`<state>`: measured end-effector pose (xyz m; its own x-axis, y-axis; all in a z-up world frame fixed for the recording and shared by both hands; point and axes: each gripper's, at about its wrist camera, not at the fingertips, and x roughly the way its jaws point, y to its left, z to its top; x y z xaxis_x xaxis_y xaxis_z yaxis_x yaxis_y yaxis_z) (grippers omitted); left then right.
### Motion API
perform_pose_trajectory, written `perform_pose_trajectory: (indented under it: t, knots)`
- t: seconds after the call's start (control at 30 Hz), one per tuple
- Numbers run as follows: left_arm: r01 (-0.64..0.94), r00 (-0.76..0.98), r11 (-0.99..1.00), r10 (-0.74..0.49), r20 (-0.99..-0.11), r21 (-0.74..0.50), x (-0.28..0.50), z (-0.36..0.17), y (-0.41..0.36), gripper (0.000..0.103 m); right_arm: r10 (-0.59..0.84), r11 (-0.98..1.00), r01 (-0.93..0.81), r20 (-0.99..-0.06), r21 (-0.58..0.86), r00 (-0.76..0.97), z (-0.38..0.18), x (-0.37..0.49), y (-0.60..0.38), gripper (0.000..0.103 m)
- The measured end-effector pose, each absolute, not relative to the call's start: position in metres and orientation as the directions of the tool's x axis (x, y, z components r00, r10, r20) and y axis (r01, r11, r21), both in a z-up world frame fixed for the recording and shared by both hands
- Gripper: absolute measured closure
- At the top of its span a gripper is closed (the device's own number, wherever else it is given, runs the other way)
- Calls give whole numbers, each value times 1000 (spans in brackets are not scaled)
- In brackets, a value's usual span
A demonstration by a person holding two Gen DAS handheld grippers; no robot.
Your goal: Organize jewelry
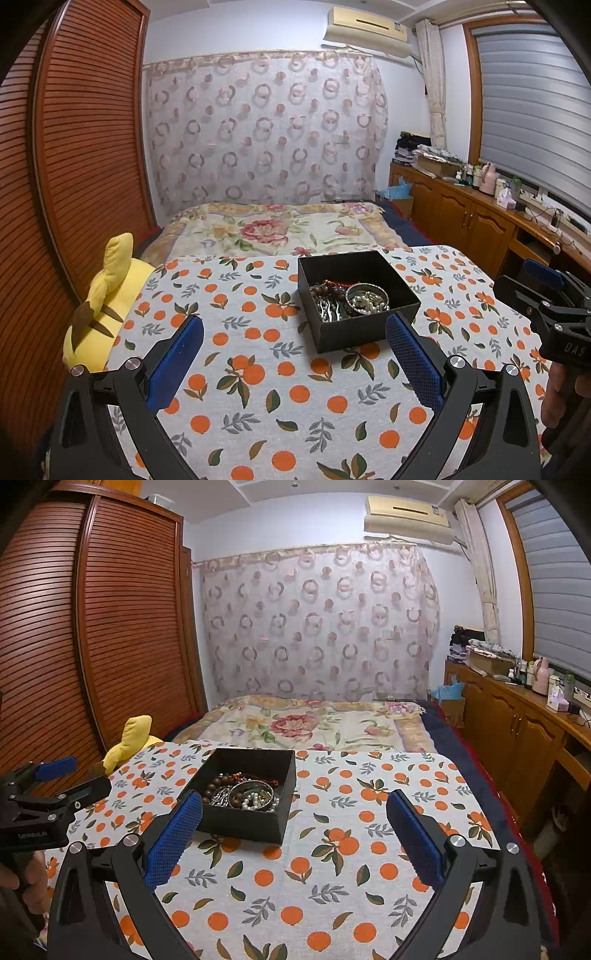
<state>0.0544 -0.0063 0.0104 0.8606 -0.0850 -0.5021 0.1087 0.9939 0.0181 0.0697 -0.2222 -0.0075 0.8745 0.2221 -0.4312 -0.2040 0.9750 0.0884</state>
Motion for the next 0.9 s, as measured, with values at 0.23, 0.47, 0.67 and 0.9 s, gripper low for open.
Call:
perform_pose_trajectory:
  t: [0.23,0.47,0.67,0.9]
  knots:
    - [104,863,994,-82,-499,15,53,11,-5,8,222,975,-204,-432,88,874,-7,70,-222,2]
    - [103,863,995,-83,-498,13,53,12,-4,8,222,975,-206,-433,86,873,-8,69,-220,2]
    - [99,867,995,-77,-493,18,52,12,-5,8,223,975,-205,-434,88,873,-8,67,-218,2]
    - [100,867,995,-80,-492,16,52,12,-6,8,222,975,-204,-435,88,873,-7,68,-218,2]
